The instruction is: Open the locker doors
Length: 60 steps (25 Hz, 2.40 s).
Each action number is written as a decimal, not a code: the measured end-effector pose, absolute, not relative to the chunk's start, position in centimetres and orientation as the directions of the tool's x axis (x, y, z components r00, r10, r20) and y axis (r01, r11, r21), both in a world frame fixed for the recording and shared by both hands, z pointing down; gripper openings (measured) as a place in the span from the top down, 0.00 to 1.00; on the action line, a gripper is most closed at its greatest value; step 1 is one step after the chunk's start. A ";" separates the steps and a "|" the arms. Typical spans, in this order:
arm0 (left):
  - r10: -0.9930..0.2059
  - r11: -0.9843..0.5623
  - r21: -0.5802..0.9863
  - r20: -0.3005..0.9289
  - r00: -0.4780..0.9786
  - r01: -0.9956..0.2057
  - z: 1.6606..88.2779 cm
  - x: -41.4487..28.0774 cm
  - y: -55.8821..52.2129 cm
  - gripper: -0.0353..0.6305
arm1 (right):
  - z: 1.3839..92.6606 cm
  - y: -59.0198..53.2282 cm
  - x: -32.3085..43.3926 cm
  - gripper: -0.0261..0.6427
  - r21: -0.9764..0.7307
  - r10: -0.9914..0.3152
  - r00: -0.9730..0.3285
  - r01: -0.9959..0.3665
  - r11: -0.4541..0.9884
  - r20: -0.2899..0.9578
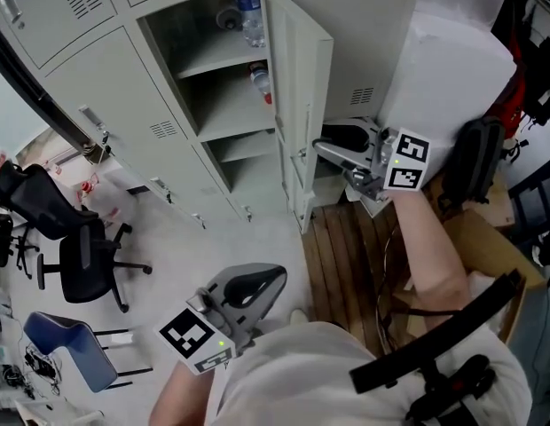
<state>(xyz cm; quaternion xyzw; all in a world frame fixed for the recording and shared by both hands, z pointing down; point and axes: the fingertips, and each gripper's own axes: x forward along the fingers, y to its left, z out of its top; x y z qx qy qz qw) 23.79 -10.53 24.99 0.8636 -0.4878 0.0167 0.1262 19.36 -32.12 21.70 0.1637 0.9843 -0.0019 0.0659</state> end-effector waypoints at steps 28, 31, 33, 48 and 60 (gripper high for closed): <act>-0.804 -0.550 0.201 0.136 0.579 -0.811 25.1 20.8 -3.6 0.93 | 22.4 -32.5 21.6 0.80 0.001 -0.020 -0.996 -0.020 1.000 -0.091; -0.794 -0.561 0.205 0.139 0.591 -0.802 25.3 20.6 -2.6 0.93 | 22.5 -32.0 22.1 0.80 -0.003 -0.057 -0.994 -0.057 0.998 -0.092; -0.789 -0.569 0.200 0.141 0.598 -0.798 25.2 20.4 -1.9 0.93 | 22.5 -31.4 22.4 0.80 -0.001 -0.080 -0.993 -0.080 0.997 -0.090; -0.772 -0.596 0.205 0.119 0.624 -0.776 25.6 18.5 3.5 0.93 | 27.0 -18.1 22.8 0.90 -0.026 -0.290 -0.954 -0.292 0.956 0.071; -0.764 -0.603 0.181 0.149 0.628 -0.777 27.1 14.8 9.7 0.93 | 30.0 -2.4 19.1 0.91 -0.022 -0.313 -0.938 -0.319 0.947 0.148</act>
